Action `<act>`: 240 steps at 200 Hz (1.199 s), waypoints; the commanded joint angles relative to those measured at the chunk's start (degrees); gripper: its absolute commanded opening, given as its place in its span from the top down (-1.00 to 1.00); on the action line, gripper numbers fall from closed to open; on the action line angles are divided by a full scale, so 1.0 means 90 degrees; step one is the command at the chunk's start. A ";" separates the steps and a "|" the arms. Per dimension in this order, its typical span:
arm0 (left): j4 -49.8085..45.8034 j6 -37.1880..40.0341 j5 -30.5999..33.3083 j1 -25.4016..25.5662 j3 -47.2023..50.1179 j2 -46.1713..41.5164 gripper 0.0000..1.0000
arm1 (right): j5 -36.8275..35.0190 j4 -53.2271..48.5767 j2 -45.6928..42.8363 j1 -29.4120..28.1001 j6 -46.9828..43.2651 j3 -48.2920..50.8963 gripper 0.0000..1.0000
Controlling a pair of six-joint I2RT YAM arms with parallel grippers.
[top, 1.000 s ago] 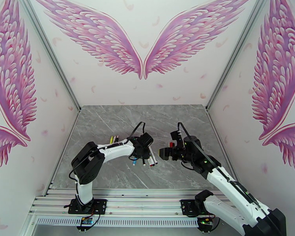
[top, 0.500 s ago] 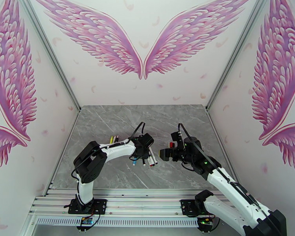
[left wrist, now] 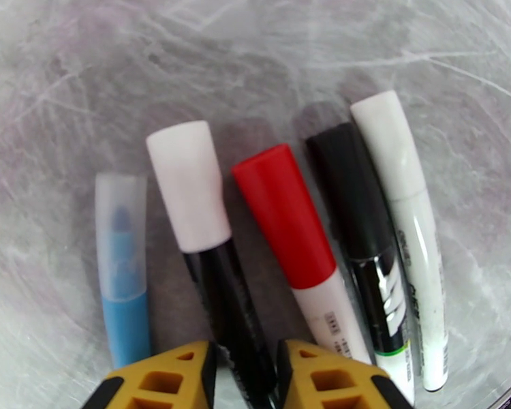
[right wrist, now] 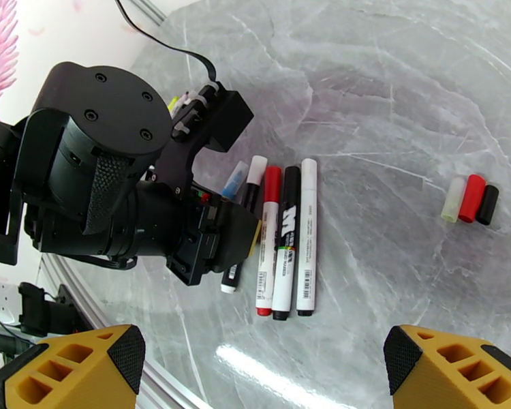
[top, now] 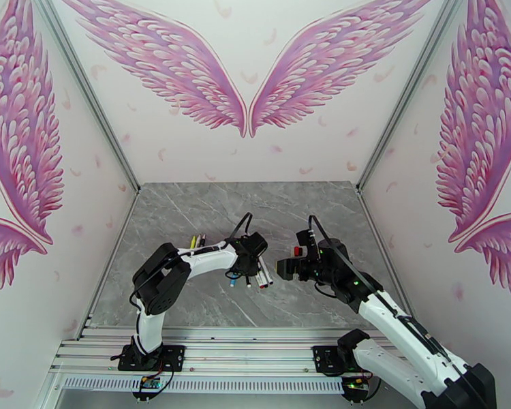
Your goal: Open the pen caps
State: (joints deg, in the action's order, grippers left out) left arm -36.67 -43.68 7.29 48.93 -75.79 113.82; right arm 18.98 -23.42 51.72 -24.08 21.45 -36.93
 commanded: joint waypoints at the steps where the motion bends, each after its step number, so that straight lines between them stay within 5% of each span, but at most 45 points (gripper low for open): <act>1: -0.0106 -0.0067 0.0147 0.0037 -0.0212 0.0121 0.39 | -0.0107 0.0006 -0.0122 -0.0052 0.0116 0.0099 -0.98; 70: -0.0400 -0.0209 0.0430 0.0032 -0.0261 0.0158 0.47 | -0.0061 0.0009 -0.0122 -0.0050 0.0116 0.0070 -0.98; 147: 0.0118 -0.0395 0.0115 -0.0200 0.0123 -0.1090 0.58 | 0.0065 0.0292 -0.0047 -0.0051 0.0320 0.0021 -0.99; 174: 0.0178 0.0210 -0.0261 -0.0518 0.0140 -0.1632 0.65 | -0.0037 0.0399 0.0060 -0.0053 0.0862 -0.0165 -0.87; 200: 0.0718 0.1201 -0.1362 -0.1021 0.0413 -0.2158 0.67 | -0.0011 0.0588 0.0144 -0.0044 0.1635 -0.0403 -0.68; 240: 0.0873 0.1980 -0.1779 -0.1163 0.0698 -0.3137 0.75 | 0.0336 -0.0166 0.0500 -0.0040 0.1835 -0.1467 -0.45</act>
State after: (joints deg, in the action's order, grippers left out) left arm -31.92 -32.25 -2.85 37.95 -72.75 91.98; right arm 19.49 -22.15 55.05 -24.08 35.27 -43.35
